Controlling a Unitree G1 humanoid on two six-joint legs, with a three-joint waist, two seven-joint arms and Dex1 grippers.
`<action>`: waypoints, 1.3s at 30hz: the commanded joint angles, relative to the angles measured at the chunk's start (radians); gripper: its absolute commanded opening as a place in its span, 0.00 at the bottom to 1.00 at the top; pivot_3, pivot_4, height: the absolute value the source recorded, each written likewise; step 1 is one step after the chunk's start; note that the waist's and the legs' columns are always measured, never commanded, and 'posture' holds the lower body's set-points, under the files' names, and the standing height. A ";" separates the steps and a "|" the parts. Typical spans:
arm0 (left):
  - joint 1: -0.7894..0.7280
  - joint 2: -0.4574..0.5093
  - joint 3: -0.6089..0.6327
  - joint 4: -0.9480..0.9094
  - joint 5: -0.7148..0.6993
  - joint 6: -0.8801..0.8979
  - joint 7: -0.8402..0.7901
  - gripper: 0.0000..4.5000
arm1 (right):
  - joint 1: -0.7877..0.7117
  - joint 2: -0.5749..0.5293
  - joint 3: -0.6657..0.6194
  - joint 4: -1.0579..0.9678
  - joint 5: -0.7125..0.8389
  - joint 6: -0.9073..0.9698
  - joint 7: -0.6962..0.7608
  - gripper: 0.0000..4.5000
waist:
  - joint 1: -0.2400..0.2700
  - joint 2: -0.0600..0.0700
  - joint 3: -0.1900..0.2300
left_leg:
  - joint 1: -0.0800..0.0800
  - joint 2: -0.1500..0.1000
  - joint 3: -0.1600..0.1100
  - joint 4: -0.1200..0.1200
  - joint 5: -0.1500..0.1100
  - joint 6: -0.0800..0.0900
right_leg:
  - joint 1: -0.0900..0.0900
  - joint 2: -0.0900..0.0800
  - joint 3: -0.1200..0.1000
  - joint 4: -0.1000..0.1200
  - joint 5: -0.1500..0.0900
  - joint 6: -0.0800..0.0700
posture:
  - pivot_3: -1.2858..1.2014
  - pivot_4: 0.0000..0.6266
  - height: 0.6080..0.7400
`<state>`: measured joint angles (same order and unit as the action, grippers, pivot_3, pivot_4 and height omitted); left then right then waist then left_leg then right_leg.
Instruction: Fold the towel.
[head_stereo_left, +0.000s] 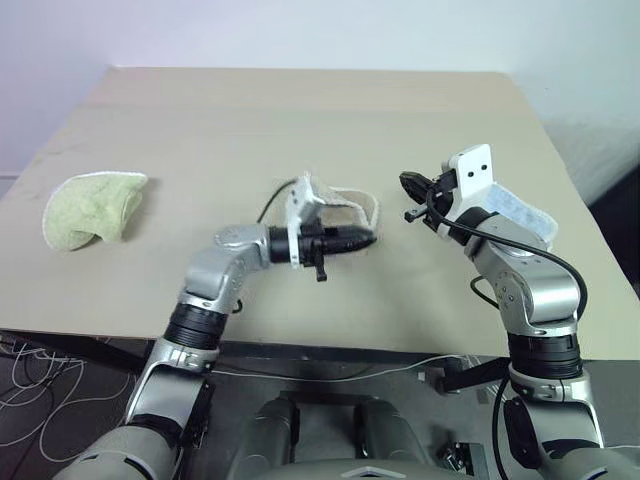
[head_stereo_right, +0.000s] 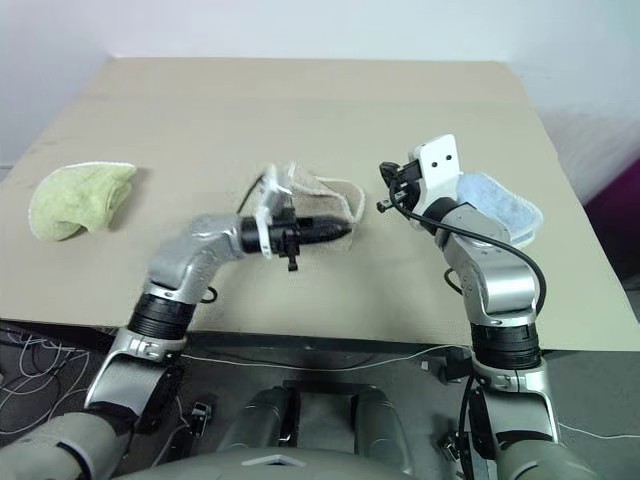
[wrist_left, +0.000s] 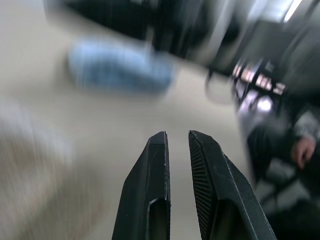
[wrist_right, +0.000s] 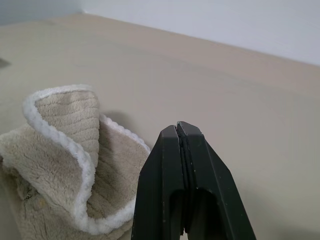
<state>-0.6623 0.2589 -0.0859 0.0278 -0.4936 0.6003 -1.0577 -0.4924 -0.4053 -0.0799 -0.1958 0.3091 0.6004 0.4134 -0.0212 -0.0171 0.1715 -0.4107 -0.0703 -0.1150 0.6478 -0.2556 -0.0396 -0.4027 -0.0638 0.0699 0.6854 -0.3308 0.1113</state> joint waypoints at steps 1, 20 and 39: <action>-0.030 0.028 0.131 -0.081 -0.091 0.012 0.062 0.16 | -0.015 0.012 0.012 -0.044 0.015 -0.017 0.016 0.00 | -0.001 0.000 0.000 | 0.000 0.000 0.000 0.000 0.000 0.000 | 0.000 0.000 0.000 0.000 0.000 0.000 | 0.52 0.24 1.00; -0.154 -0.024 0.015 0.597 0.327 -0.472 0.273 0.01 | -0.127 0.170 0.200 0.367 -0.106 -0.161 0.070 0.00 | -0.002 0.000 0.000 | 0.000 -0.002 0.000 0.000 0.000 0.000 | 0.000 0.001 -0.001 0.000 0.000 0.000 | 0.52 0.24 1.00; -0.022 0.058 0.260 0.253 0.047 -0.224 0.274 0.01 | -0.026 0.125 0.069 0.052 -0.002 0.020 0.075 0.00 | -0.025 0.000 -0.001 | -0.002 0.000 0.000 0.001 0.000 0.000 | -0.003 0.000 0.000 0.003 0.000 0.000 | 0.52 0.24 1.00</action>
<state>-0.6990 0.3000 0.1231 0.3453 -0.3928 0.3373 -0.7995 -0.5168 -0.2727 0.0310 -0.0616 0.2541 0.5681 0.4924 -0.0465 -0.0167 0.1706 -0.4122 -0.0705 -0.1152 0.6487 -0.2554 -0.0399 -0.4056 -0.0641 0.0701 0.6882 -0.3308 0.1113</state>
